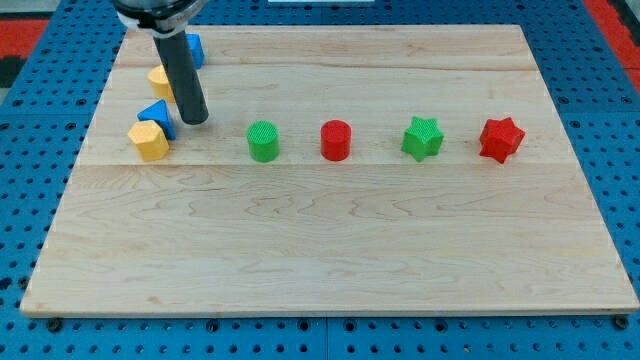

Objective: Place the yellow blocks and the blue triangle in a diagonal line at the left center

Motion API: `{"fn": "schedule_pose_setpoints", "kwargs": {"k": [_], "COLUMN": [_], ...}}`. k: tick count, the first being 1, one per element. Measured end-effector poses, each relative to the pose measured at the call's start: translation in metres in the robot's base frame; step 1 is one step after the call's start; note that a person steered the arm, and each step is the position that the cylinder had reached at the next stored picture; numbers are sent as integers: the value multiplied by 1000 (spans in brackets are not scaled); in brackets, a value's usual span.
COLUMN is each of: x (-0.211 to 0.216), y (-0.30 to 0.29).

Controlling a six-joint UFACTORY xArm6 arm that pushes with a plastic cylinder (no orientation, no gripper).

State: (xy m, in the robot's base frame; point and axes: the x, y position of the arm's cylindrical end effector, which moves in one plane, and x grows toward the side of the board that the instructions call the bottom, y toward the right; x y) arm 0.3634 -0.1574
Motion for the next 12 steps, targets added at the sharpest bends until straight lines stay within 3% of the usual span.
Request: {"fn": "schedule_pose_setpoints", "kwargs": {"k": [2, 3, 4, 6, 7, 8, 10, 12], "x": [0, -23, -75, -54, -88, -101, -81, -81], "y": [-40, 16, 56, -47, -29, -54, -65, -36]}}
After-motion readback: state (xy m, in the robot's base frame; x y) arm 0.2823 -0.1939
